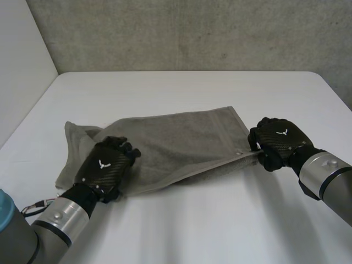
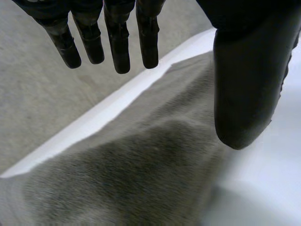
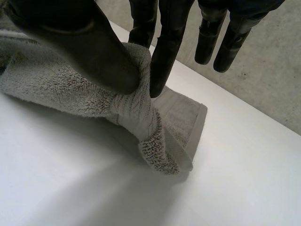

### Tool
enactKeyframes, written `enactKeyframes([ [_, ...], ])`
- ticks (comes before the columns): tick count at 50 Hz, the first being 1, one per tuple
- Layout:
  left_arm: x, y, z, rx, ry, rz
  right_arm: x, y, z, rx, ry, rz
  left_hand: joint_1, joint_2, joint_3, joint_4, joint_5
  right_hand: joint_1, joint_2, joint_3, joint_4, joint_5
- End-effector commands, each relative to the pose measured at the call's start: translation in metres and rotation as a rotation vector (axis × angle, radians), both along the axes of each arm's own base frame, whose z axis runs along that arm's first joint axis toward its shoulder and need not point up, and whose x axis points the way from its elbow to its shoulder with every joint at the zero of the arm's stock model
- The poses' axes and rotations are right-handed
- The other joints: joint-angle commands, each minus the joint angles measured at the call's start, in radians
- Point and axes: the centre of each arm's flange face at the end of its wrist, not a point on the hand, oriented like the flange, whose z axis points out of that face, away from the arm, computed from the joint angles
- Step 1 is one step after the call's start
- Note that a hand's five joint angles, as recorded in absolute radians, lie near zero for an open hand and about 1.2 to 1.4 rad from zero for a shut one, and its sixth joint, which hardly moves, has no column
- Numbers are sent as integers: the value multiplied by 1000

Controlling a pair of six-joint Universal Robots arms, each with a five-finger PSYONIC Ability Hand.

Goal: Fold the towel.

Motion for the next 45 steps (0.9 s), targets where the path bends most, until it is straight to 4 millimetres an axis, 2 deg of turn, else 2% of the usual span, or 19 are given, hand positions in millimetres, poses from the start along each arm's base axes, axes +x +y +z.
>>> enactKeyframes([
  [1, -5, 7, -9, 81, -23, -29, 0, -1, 1, 16, -32, -19, 57, 43, -58, -66, 28, 64, 91, -53, -76, 55],
  [12, -10, 1, -25, 156, -48, -35, 2, -1, -8, 52, -34, -13, 101, 88, -58, -66, 72, 64, 91, -53, -76, 55],
  [20, -20, -17, -28, 142, -38, -27, 2, 0, -9, 58, -33, -11, 172, 158, -58, -66, 143, 64, 91, -53, -76, 55],
  [21, -22, -21, -31, 154, -30, -24, 2, 0, -9, 58, -33, -11, 233, 219, -58, -66, 204, 64, 91, -53, -76, 55],
  [27, -25, -29, -44, 202, -22, -17, 1, -1, -9, 53, -35, -20, 242, 228, -58, -66, 213, 64, 91, -53, -76, 55],
  [45, -30, -41, -43, 181, -19, -14, -1, -9, -7, 53, -88, -56, 228, 214, -58, -66, 199, 64, 91, -53, -76, 55],
])
